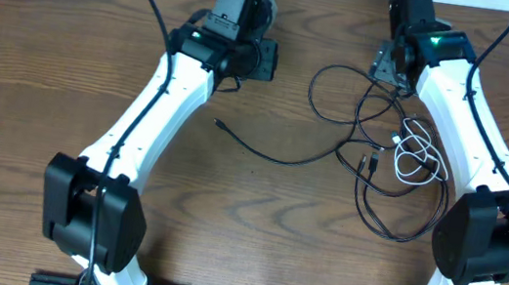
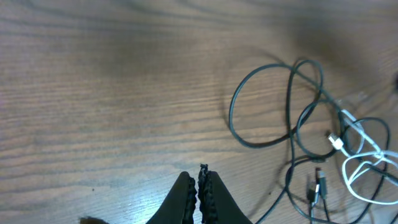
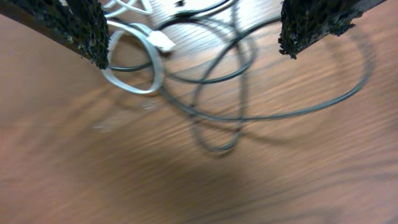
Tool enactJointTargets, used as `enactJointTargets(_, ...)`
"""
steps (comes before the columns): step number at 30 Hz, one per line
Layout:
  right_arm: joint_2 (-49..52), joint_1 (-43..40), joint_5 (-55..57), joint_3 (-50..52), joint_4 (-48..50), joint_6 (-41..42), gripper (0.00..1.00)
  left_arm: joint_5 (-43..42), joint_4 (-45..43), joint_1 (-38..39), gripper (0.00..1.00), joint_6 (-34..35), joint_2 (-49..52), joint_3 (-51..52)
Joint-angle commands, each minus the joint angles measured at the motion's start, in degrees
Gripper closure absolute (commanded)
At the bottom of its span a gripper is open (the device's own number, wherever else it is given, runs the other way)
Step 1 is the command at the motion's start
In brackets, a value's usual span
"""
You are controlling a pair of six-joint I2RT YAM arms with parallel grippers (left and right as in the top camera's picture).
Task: Untangle cables
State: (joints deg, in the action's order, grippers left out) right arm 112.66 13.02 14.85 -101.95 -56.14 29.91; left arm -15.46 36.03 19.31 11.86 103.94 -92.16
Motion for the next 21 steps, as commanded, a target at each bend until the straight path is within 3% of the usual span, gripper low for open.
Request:
enactJointTargets(1,-1.9,-3.0,-12.6,-0.4,0.2,-4.2,0.14,-6.0,-1.0,-0.4,0.88,-2.0,-3.7,-0.3)
enactJointTargets(5,-4.7,-8.7,-21.1,-0.4,0.0,-5.4,0.14,-11.5,-2.8,2.1,0.83,-2.0,-2.2,-0.3)
enactJointTargets(9,-8.0,-16.0,-29.1,-0.4,-0.4,-7.9,0.14,-12.2,-5.6,5.7,0.72,-2.0,1.3,-0.3)
enactJointTargets(13,-10.4,-23.1,-30.5,-0.4,-3.3,-10.5,0.13,-12.2,-10.5,9.5,0.61,-2.0,5.9,-0.3)
enactJointTargets(16,-10.8,-26.9,-30.5,-0.4,-6.3,-12.3,0.14,-12.0,-17.4,12.5,0.59,-1.5,10.0,-0.3)
enactJointTargets(21,-10.8,-29.5,-30.5,-0.3,-9.6,-15.1,0.14,-6.2,-23.6,16.5,0.50,1.1,15.9,-2.4)
